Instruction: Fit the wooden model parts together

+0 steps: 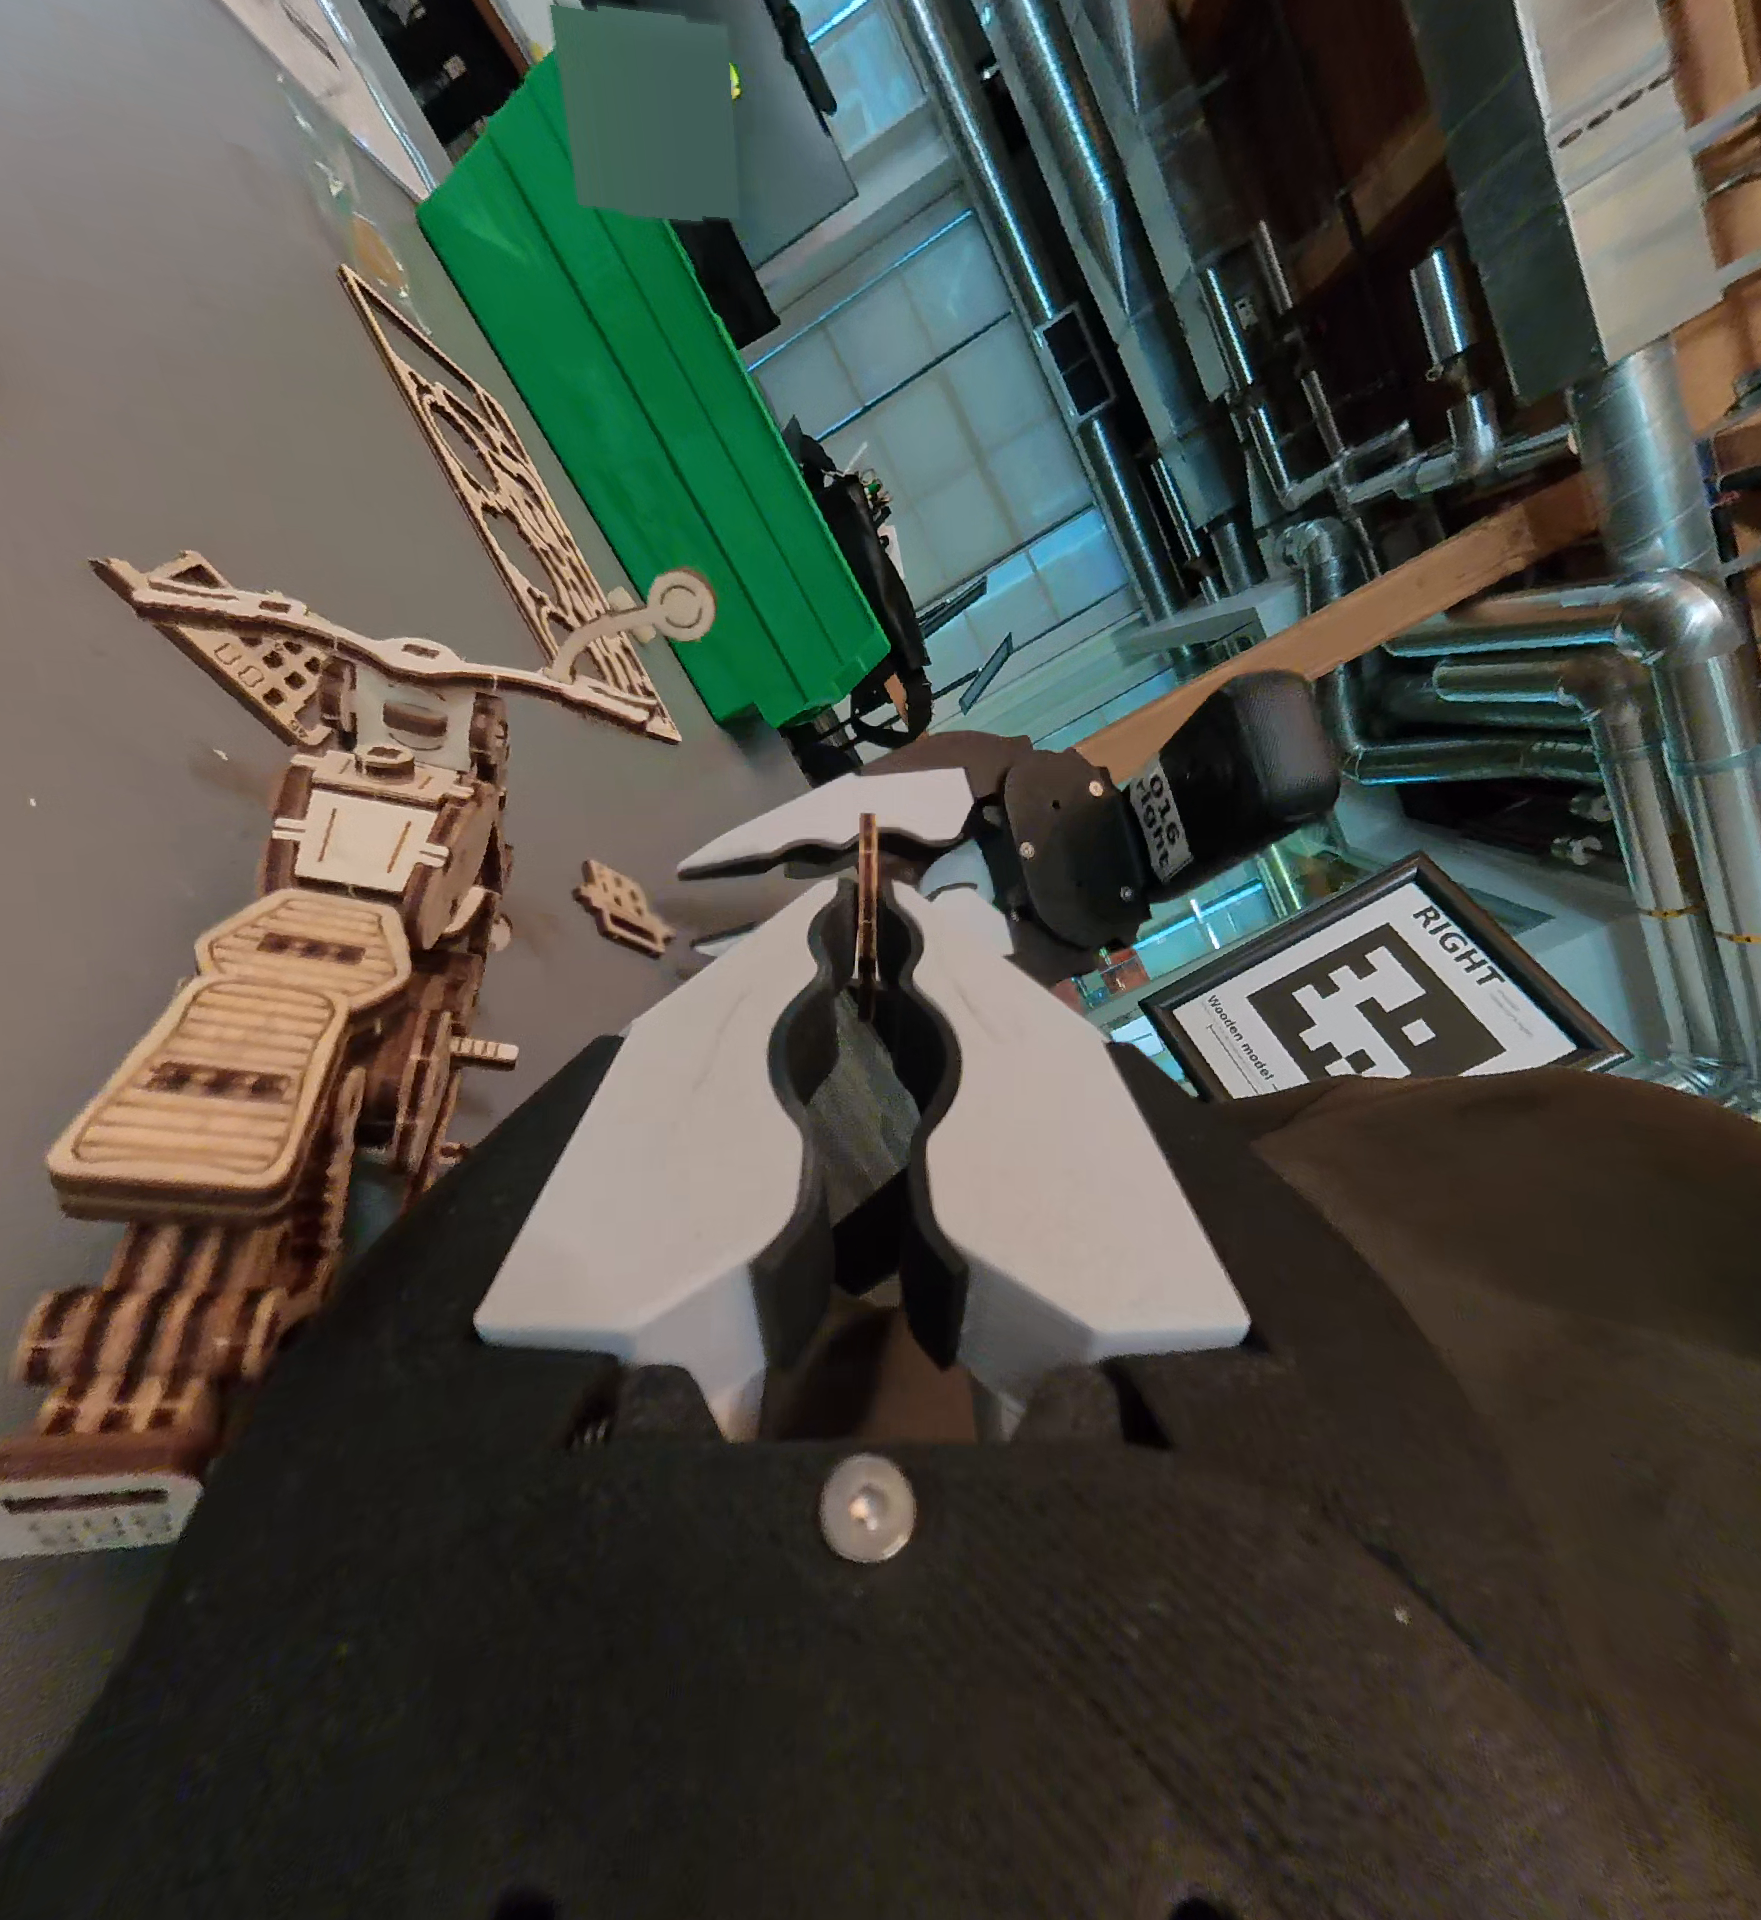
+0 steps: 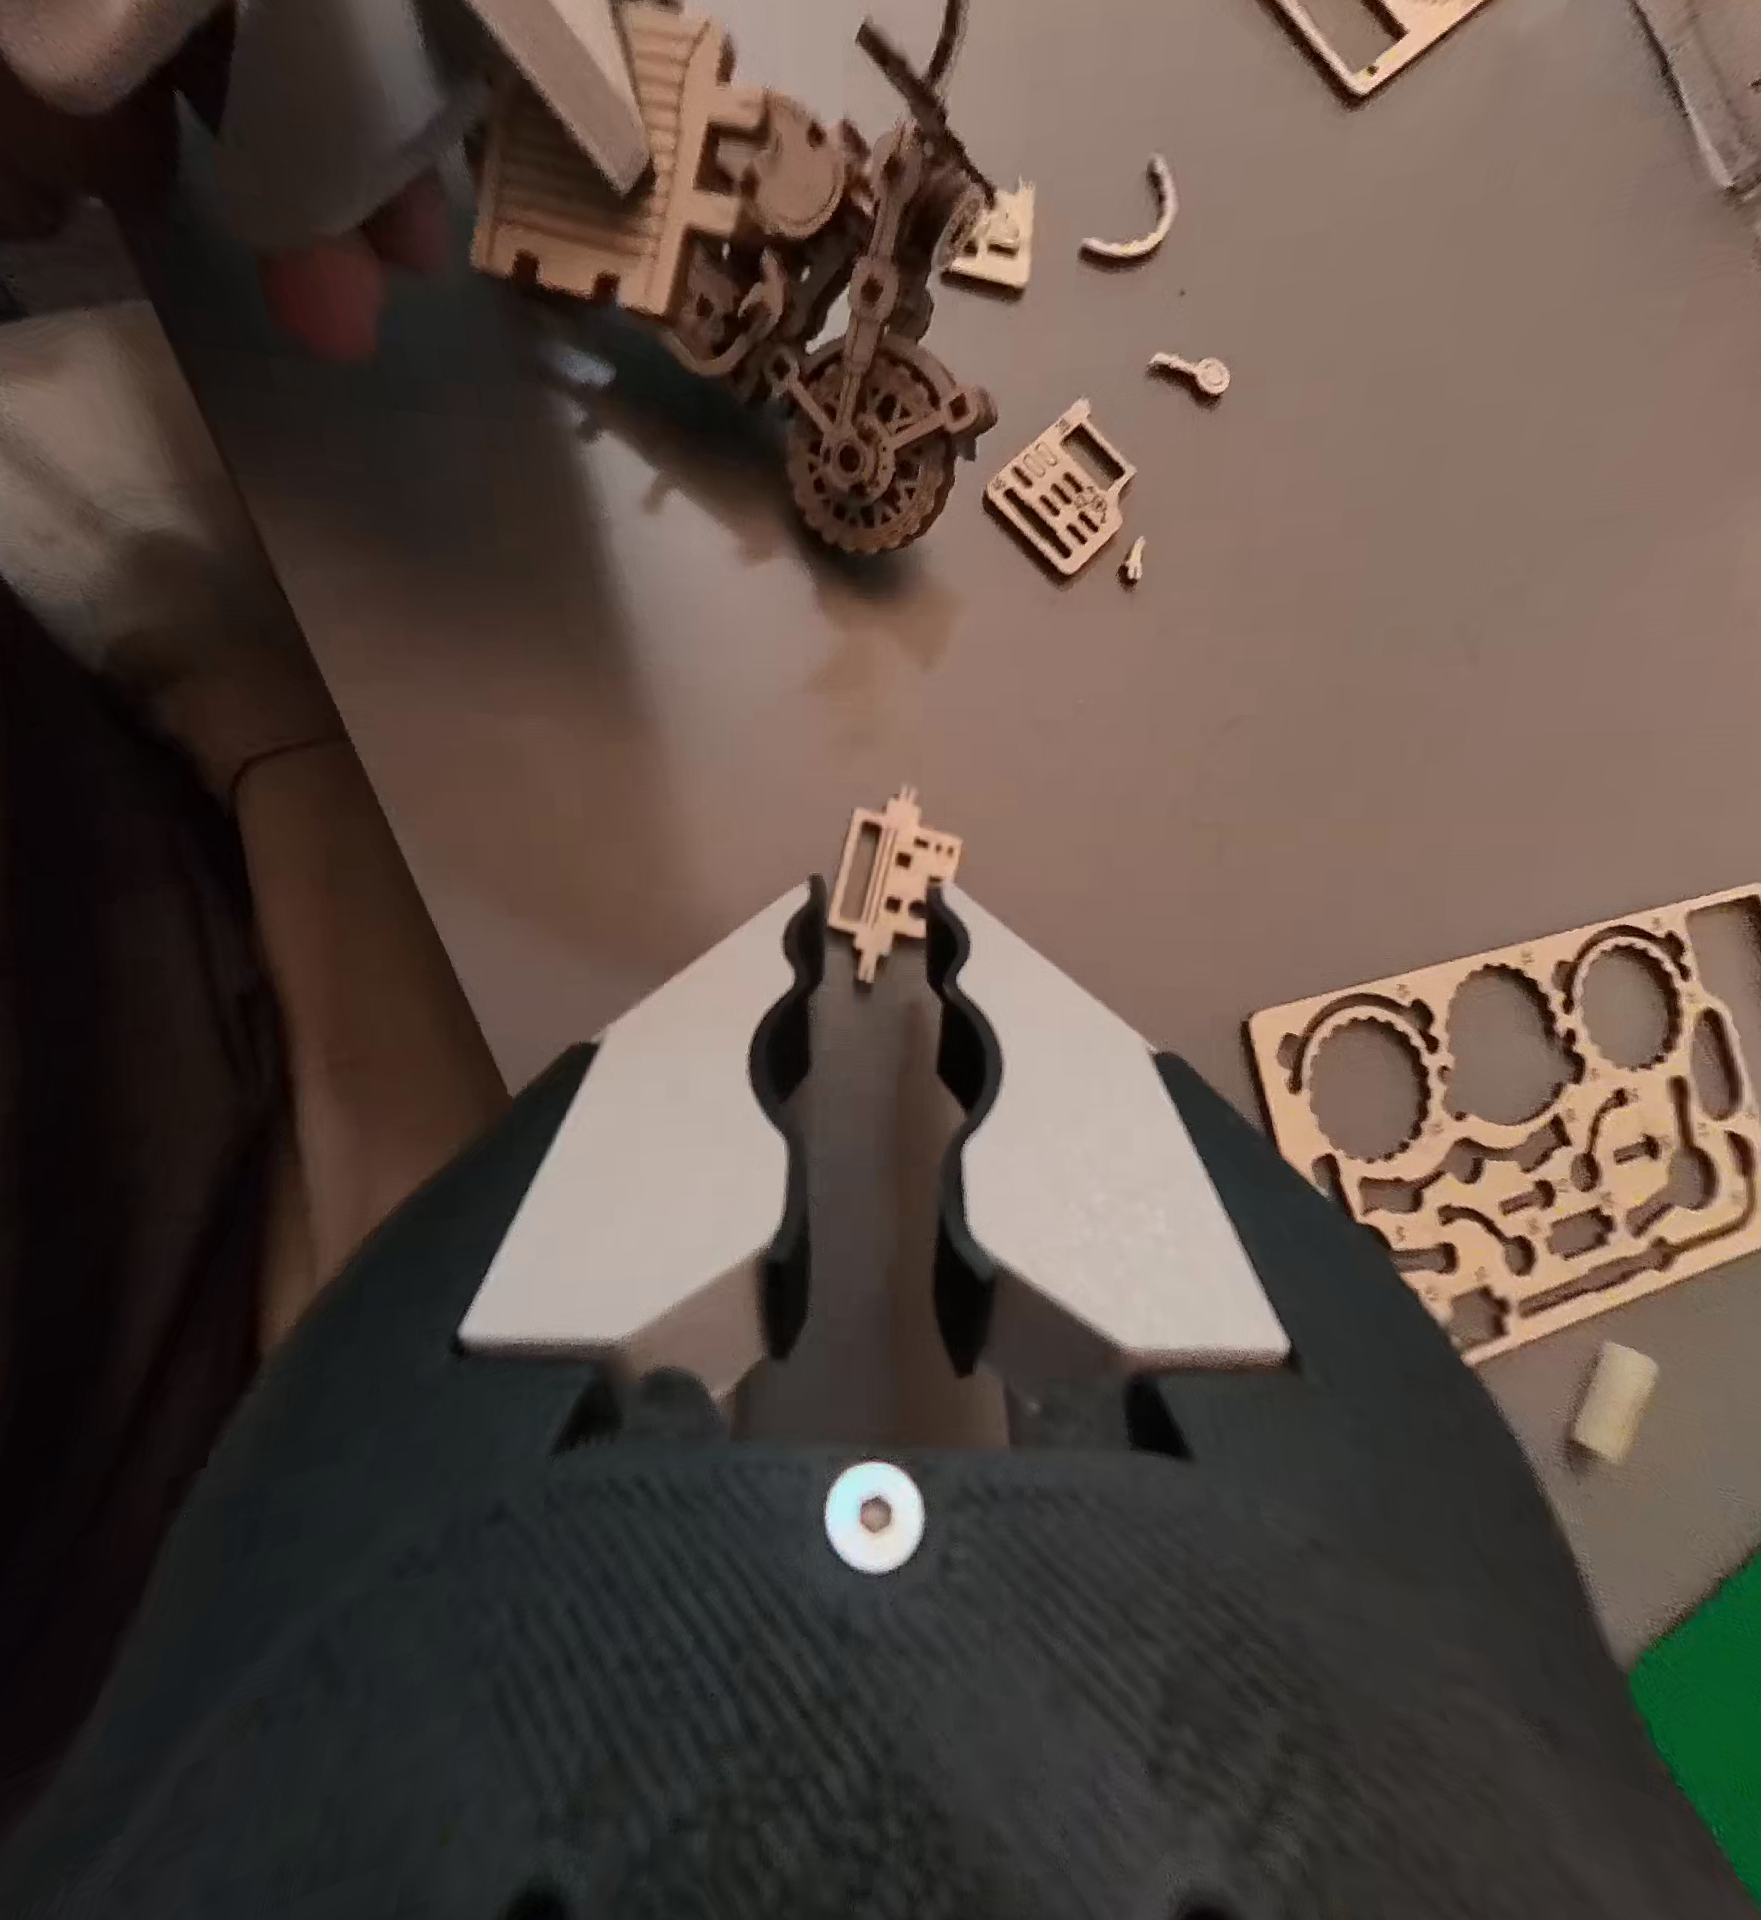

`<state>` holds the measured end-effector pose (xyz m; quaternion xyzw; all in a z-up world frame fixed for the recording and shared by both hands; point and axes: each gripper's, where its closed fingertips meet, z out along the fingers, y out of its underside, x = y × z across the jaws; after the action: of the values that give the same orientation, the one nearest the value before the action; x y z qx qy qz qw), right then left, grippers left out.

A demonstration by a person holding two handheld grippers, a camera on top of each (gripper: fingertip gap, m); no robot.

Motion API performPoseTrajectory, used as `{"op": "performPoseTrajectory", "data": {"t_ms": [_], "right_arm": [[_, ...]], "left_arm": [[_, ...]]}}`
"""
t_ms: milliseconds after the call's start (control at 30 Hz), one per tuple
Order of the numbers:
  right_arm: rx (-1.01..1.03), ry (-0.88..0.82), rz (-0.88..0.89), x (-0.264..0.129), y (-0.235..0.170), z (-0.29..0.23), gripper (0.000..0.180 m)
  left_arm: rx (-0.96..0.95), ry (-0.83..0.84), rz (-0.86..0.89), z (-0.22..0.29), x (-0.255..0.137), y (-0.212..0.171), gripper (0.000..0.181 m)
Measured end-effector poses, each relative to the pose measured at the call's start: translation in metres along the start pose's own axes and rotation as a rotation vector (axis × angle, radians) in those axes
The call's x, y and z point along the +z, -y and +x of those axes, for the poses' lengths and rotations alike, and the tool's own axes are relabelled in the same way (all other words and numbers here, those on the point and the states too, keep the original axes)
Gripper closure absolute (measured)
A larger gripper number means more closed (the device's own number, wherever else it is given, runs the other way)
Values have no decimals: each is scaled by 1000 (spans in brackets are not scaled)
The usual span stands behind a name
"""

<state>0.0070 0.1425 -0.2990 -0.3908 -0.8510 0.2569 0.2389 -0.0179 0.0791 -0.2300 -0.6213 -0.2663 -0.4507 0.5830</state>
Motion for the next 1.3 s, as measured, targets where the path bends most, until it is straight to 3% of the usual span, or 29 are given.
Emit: {"op": "performPoseTrajectory", "data": {"t_ms": [33,233,367,767,1000,1300], "right_arm": [[32,4,24,-2,3,2,159],[358,125,130,-6,18,1,142],[276,1,35,9,2,7,140],[354,60,52,17,0,4,155],[780,451,597,-39,75,4,157],[1156,916,600,-34,80,-16,157]], "left_arm": [[2,1,1,0,0,0,180],[-3,2,1,-1,0,0,180],[-6,0,1,-1,0,-1,180],[-1,-10,-12,1,1,-4,181],[48,-19,-34,6,4,-8,181],[-15,-69,-113,14,11,-23,180]]}}
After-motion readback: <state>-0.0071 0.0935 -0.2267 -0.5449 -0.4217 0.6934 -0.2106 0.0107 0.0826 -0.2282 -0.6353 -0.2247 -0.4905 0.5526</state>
